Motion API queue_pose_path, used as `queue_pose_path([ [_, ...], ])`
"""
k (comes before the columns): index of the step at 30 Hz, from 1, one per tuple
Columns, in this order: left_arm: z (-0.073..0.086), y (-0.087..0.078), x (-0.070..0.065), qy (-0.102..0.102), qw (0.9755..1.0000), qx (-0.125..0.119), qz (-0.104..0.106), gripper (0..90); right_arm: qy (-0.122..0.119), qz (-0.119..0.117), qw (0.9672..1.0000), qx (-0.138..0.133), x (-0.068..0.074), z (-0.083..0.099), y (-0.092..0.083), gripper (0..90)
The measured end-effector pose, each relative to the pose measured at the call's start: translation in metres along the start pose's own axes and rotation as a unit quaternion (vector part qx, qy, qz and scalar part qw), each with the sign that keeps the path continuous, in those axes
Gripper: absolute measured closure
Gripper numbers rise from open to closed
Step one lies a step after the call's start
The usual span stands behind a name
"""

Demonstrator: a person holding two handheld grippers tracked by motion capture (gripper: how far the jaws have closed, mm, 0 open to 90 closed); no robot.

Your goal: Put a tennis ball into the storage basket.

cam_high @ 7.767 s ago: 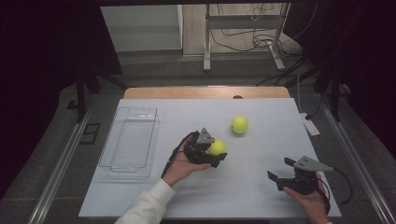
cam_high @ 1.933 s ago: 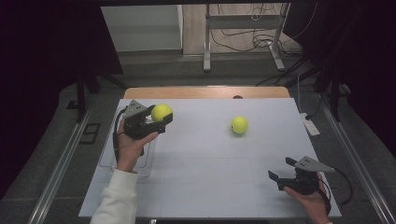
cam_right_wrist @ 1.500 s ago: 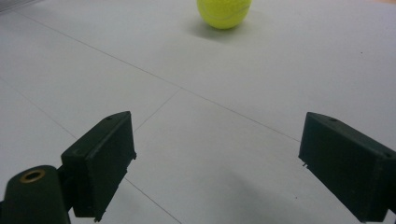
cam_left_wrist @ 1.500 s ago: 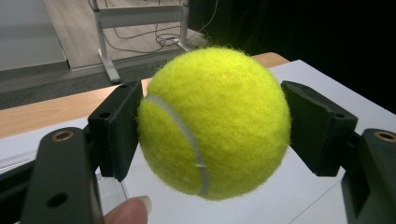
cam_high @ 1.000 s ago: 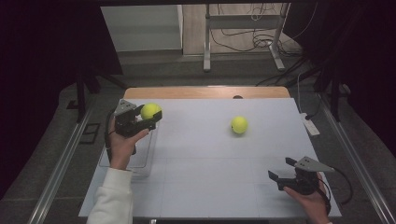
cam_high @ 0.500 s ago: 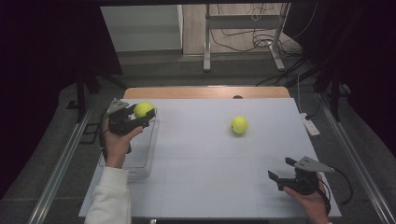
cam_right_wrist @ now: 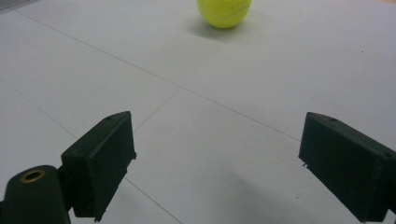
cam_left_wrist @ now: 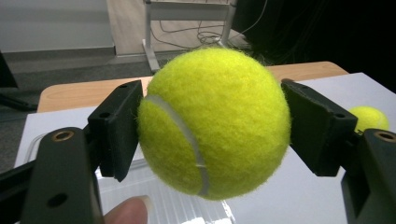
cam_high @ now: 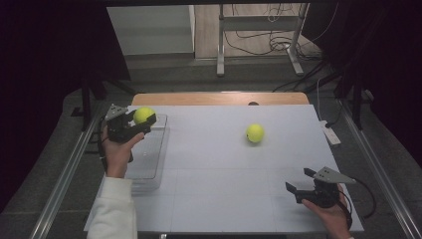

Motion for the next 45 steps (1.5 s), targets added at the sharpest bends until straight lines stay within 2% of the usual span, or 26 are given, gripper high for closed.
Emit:
queue_pose_path([
  [12, 0.007, 0.000, 0.018, -0.006, 0.9991, 0.020, -0.036, 25.9, 0.001, 0.000, 1.0000, 0.000, 0.000, 0.000, 0.000, 10.6],
  [14, 0.009, 0.001, 0.023, -0.003, 0.9984, 0.027, -0.049, 25.9, 0.001, 0.000, 1.0000, 0.000, 0.000, 0.000, 0.000, 10.6],
  [28, 0.019, 0.009, 0.034, -0.014, 0.9973, 0.047, -0.055, 25.9, 0.000, 0.000, 1.0000, 0.001, -0.001, 0.000, 0.000, 10.6],
  [36, 0.021, 0.012, 0.036, -0.016, 0.9970, 0.051, -0.055, 25.9, 0.000, 0.000, 1.0000, 0.001, -0.001, 0.001, 0.000, 10.6],
  [43, 0.022, 0.019, 0.035, -0.023, 0.9969, 0.060, -0.046, 25.9, 0.002, 0.002, 1.0000, -0.003, -0.001, -0.001, -0.002, 10.6],
  [45, 0.024, 0.024, 0.037, -0.021, 0.9962, 0.070, -0.047, 25.9, 0.000, 0.003, 1.0000, -0.003, -0.001, -0.001, -0.002, 10.5],
])
Point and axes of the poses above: each handheld gripper's, and its own axes: y roughly forward along the jaws, z roughly out of its underside, x roughly to its left, the point moved 9 cm from there along y, roughly forward along the jaws, and after that the axes turned 8 degrees about y, right-handed, at the moved point
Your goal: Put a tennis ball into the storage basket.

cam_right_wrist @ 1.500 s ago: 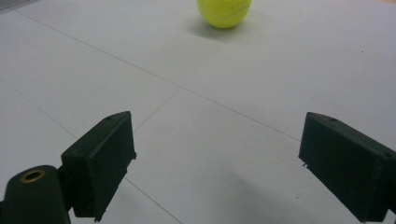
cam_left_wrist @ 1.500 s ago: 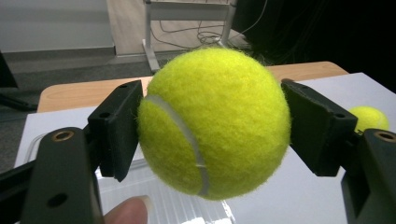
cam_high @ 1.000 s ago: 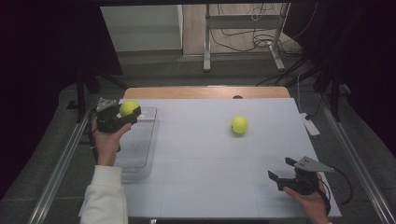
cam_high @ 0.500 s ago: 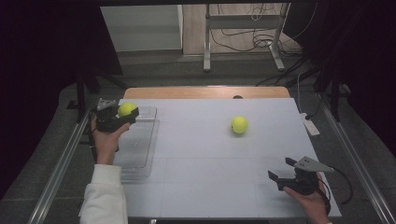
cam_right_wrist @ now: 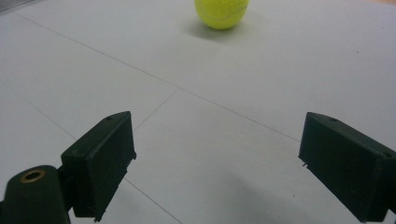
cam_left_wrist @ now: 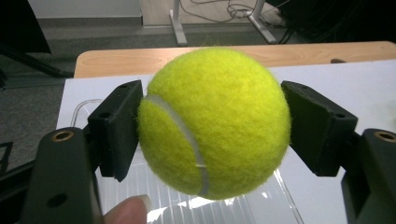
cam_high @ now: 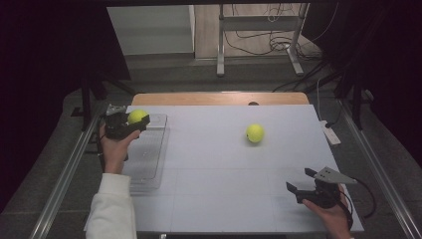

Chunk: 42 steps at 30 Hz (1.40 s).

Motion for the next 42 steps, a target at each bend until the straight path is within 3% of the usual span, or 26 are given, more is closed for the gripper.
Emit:
queue_pose_path([
  [10, 0.006, 0.020, 0.010, -0.006, 0.9990, 0.045, -0.005, 25.9, -0.001, -0.003, 1.0000, 0.000, 0.000, 0.000, 0.000, 10.6],
  [13, 0.010, 0.025, 0.009, 0.000, 0.9983, 0.058, -0.004, 25.9, 0.000, -0.001, 1.0000, 0.000, -0.001, 0.000, 0.000, 10.6],
  [29, 0.017, 0.038, 0.009, 0.001, 0.9966, 0.082, -0.003, 25.8, -0.001, -0.002, 1.0000, 0.000, 0.000, 0.000, 0.001, 10.6],
  [42, 0.029, 0.053, 0.011, 0.004, 0.9933, 0.116, -0.005, 25.8, 0.000, -0.001, 1.0000, 0.002, -0.001, 0.000, 0.001, 10.6],
])
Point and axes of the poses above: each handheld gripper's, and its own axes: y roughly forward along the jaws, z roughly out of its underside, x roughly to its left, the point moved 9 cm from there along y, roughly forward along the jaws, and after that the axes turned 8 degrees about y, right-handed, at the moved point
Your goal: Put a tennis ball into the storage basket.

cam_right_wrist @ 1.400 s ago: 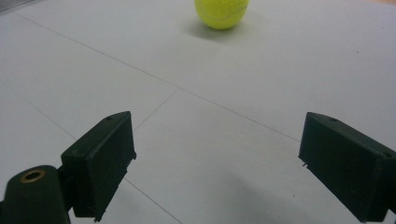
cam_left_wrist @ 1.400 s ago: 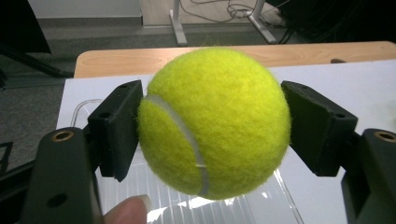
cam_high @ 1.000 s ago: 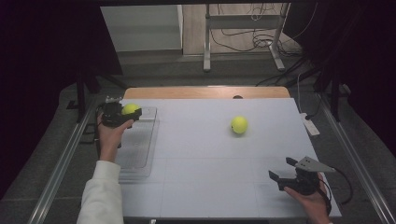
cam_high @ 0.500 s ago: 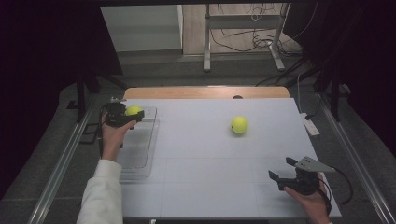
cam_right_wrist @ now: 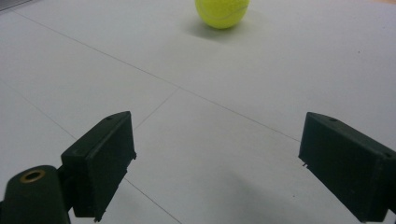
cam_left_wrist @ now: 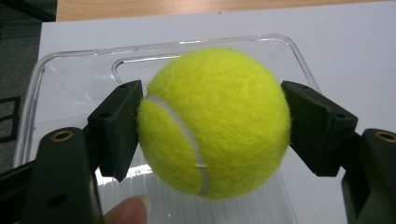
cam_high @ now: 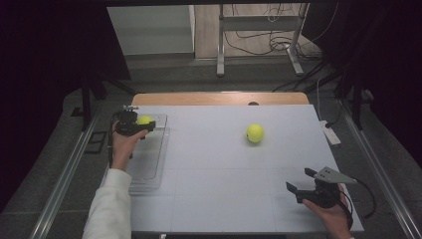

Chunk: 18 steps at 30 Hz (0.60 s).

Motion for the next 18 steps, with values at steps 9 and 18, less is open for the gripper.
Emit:
queue_pose_path([
  [9, 0.007, 0.011, 0.002, -0.004, 0.9997, 0.026, -0.004, 25.7, 0.000, -0.001, 1.0000, 0.000, 0.000, 0.000, 0.000, 10.6],
  [18, 0.010, 0.015, 0.003, -0.004, 0.9994, 0.035, -0.009, 25.6, 0.002, -0.002, 1.0000, 0.001, 0.000, 0.000, 0.001, 10.5],
])
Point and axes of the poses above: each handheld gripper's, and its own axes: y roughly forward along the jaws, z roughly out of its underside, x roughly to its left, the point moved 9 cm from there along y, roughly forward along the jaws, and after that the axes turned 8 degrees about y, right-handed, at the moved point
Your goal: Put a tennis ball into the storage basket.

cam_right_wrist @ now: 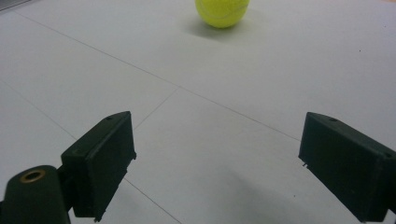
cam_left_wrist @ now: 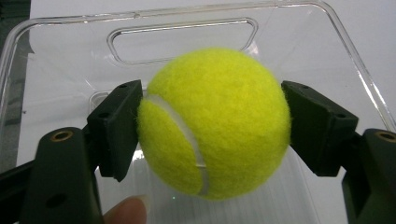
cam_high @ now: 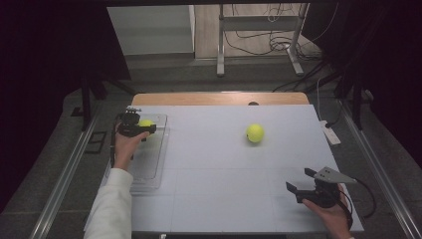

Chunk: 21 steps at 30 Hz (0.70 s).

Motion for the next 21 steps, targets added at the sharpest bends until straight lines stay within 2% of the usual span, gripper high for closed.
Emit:
queue_pose_path([
  [7, 0.000, 0.001, 0.001, -0.003, 1.0000, 0.001, 0.000, 25.4, 0.001, 0.001, 1.0000, 0.000, 0.000, 0.000, 0.000, 10.6],
  [11, 0.000, 0.000, 0.003, -0.011, 0.9999, -0.001, -0.002, 24.9, 0.001, 0.000, 1.0000, 0.001, 0.000, 0.000, 0.000, 10.6],
  [13, -0.001, -0.001, 0.002, -0.021, 0.9998, -0.008, 0.002, 21.4, 0.000, 0.002, 1.0000, 0.001, -0.001, 0.000, 0.001, 10.6],
  [15, -0.002, -0.003, 0.002, -0.017, 0.9998, -0.012, 0.001, 17.3, 0.000, 0.002, 1.0000, 0.001, 0.000, 0.000, 0.001, 10.6],
  [21, -0.004, -0.009, 0.001, -0.016, 0.9997, -0.020, 0.000, 12.4, -0.001, 0.001, 1.0000, 0.001, 0.000, 0.000, 0.001, 10.6],
])
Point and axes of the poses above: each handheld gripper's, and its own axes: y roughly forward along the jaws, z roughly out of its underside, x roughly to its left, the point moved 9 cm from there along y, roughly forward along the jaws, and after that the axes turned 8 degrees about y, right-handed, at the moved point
